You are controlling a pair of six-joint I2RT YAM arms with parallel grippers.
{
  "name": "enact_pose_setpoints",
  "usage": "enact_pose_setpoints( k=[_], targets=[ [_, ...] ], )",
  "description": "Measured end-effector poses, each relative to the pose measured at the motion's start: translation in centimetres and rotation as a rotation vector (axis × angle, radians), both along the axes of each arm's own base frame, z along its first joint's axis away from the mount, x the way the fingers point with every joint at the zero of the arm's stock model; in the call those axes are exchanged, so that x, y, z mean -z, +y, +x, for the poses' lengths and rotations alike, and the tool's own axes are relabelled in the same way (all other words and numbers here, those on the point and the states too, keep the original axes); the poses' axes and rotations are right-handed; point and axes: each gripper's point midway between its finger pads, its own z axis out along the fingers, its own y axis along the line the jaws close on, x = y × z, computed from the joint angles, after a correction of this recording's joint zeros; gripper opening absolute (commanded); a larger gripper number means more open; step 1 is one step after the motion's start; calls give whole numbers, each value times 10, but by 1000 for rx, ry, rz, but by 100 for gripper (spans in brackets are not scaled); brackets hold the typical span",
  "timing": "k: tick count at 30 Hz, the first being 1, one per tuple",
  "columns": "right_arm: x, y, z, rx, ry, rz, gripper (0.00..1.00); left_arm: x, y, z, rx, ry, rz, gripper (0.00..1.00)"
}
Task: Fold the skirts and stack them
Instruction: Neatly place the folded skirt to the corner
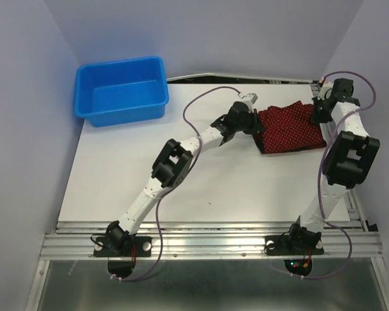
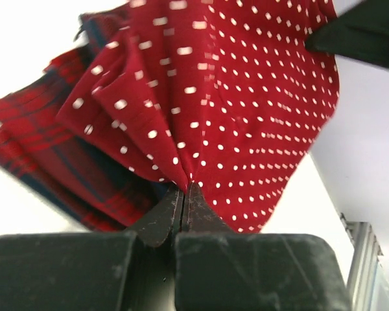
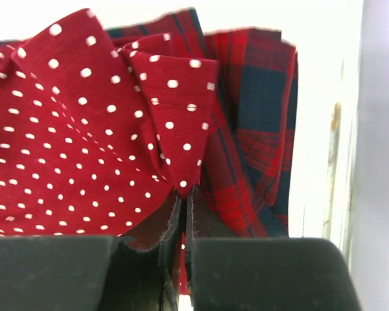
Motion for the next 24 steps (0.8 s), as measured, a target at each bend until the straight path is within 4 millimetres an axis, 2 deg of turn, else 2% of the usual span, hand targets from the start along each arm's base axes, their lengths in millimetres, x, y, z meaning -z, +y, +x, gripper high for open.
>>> enact_pose_setpoints(
  k=[2,5,6,7,8,9,12,13,14,15,16,18,19,20,22,24],
  targets=[
    [13,-1,-4,2,26,-1,1,7,2,2,-5,12,5,0],
    [26,-4,-5,6,49,-9,0,8,4,6,-11,13,-1,9],
    [27,-5,-5,8,51,-12,1,7,5,7,-11,11,-3,16],
    [28,-7,-5,10,50,-17,4,6,5,8,-14,9,-7,30],
    [27,-8,-4,11,46,-24,9,6,5,8,-13,6,-7,35],
    [27,-11,-3,16,43,-33,18,5,5,8,-14,9,-11,45],
    [28,-15,-3,24,44,-48,43,4,6,10,-13,0,-11,55],
    [29,-16,-1,25,40,-54,61,4,6,11,-12,-3,-10,59],
    [30,-17,0,26,39,-58,74,5,6,11,-9,-7,-7,59],
    [31,-18,0,33,41,-57,74,4,7,11,-8,-12,-4,59],
    [33,-19,0,31,44,-57,84,5,9,11,-8,-12,0,59],
    [36,-19,0,40,48,-41,92,0,18,9,-13,-3,18,59],
    [36,-18,0,42,48,-36,97,-5,23,7,-13,3,24,59],
    [34,-18,0,43,49,-27,100,-12,29,6,-16,7,30,98],
    [26,-15,3,41,38,-7,100,-39,46,7,-30,-33,56,99],
    [7,-12,11,34,0,10,100,-79,69,10,-51,-106,72,99]
  ],
)
